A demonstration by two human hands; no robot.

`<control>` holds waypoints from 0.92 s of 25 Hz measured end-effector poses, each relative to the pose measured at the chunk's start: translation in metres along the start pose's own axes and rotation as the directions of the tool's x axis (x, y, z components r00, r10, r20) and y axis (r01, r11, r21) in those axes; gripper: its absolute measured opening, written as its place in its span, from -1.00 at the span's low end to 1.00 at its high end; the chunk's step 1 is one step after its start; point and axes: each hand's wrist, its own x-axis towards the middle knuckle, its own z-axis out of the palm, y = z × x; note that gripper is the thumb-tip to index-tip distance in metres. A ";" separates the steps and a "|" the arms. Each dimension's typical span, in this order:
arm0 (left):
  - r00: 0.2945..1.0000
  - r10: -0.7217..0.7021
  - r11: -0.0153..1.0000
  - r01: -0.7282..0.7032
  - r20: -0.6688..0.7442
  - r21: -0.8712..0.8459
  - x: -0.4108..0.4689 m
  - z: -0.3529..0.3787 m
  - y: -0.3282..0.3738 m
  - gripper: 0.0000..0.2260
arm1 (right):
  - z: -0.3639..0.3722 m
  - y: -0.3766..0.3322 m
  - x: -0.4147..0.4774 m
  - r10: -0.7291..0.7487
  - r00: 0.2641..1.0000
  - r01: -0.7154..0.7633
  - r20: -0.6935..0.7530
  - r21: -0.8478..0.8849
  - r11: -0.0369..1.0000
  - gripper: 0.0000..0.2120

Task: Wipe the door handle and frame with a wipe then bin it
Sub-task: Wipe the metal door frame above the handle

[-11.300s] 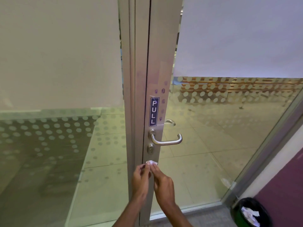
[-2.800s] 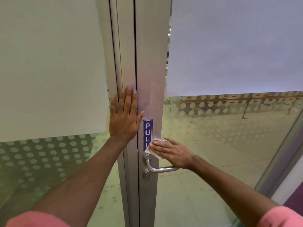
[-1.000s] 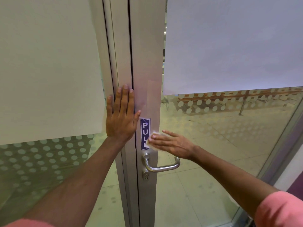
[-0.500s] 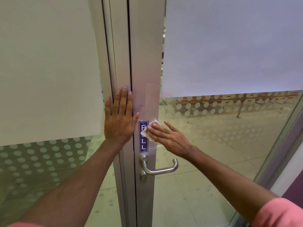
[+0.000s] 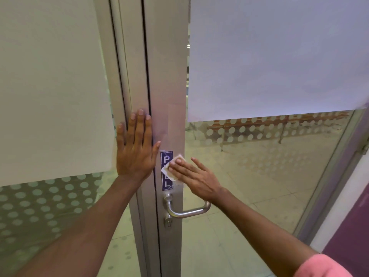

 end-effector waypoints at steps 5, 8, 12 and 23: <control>1.000 0.004 1.000 -0.005 0.010 0.006 0.000 -0.002 0.000 -0.39 | 0.006 -0.061 0.054 0.355 0.897 -0.289 -0.262 0.260 0.921 -0.43; 1.000 0.003 1.000 -0.003 0.004 -0.005 0.000 -0.002 -0.001 -0.39 | 0.005 -0.069 0.071 0.352 0.884 -0.279 -0.309 0.258 0.925 -0.49; 1.000 0.004 1.000 -0.004 0.006 -0.016 0.000 -0.002 0.000 -0.39 | -0.001 -0.057 0.067 0.583 0.760 -0.514 -0.289 0.283 0.810 -0.45; 1.000 0.000 1.000 0.000 0.018 -0.009 0.001 -0.004 0.000 -0.38 | -0.012 -0.047 0.074 0.486 0.829 -0.440 -0.276 0.215 0.872 -0.37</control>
